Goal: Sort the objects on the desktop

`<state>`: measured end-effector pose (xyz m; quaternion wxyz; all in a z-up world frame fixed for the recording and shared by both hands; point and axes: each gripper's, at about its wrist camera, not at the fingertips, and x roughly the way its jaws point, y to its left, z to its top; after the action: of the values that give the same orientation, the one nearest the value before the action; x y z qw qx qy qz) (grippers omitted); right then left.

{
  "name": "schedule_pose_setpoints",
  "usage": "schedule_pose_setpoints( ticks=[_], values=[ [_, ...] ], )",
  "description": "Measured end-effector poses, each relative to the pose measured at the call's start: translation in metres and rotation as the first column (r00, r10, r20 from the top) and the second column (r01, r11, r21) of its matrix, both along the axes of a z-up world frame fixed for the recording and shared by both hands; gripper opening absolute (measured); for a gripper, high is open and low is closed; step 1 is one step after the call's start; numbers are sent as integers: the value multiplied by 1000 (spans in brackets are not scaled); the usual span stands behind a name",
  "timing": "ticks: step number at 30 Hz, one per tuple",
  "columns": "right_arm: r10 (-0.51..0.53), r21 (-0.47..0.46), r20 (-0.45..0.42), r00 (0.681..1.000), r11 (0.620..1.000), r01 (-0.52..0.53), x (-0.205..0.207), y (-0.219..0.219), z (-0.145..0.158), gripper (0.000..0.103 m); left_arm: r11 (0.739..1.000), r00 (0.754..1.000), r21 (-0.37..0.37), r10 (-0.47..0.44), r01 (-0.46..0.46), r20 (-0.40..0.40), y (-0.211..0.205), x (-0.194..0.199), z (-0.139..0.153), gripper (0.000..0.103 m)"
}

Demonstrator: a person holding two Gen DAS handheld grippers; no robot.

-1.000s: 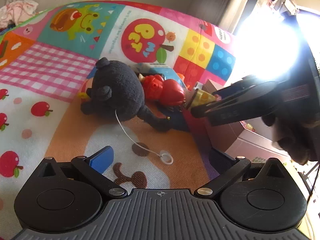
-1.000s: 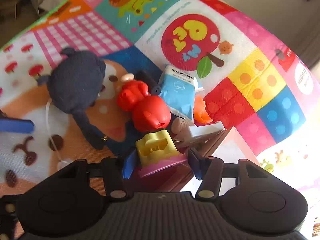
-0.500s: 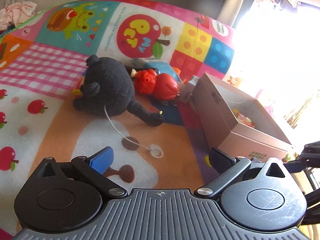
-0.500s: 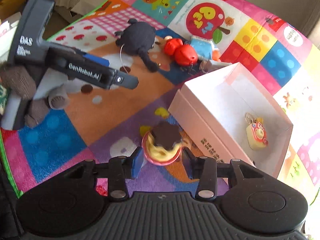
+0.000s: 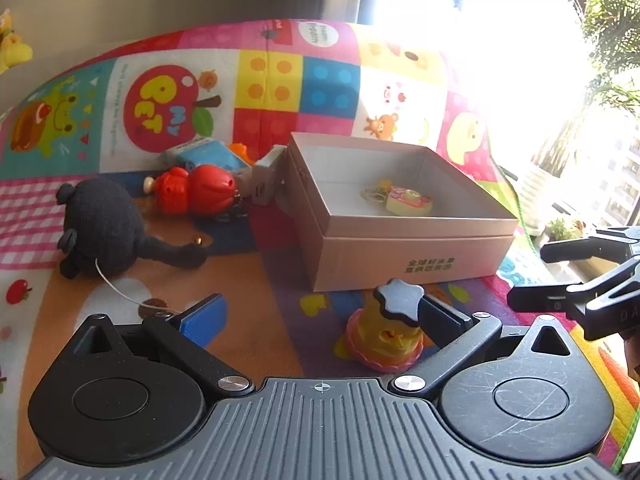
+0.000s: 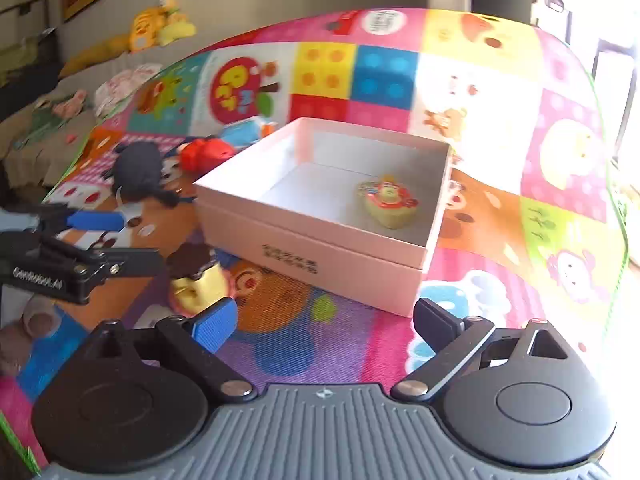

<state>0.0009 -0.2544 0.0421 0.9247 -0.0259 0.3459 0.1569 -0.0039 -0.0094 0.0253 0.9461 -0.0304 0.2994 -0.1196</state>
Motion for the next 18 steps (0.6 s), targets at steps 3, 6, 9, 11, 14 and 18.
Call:
schedule_pose_setpoints(
  ticks=[3,6,9,11,14,18],
  values=[
    [-42,74,-38,998,996,45,16,-11,-8,96,998,998,21,56,-56,15,7,2,3,103],
    [-9,85,-15,1000,996,10,27,-1,-11,96,989,990,56,138,-139,28,23,7,7,103],
    [30,63,31,999,998,-32,35,17,-9,96,959,966,114,253,-258,58,44,20,10,103],
    [46,39,66,997,998,-49,34,29,-6,96,932,946,166,312,-323,89,53,33,12,103],
    [64,24,90,994,997,-67,27,37,-6,96,885,930,285,341,-367,138,58,56,8,103],
    [44,19,88,995,999,-46,12,33,-11,101,858,938,379,322,-347,131,55,83,-3,103]
  ],
)
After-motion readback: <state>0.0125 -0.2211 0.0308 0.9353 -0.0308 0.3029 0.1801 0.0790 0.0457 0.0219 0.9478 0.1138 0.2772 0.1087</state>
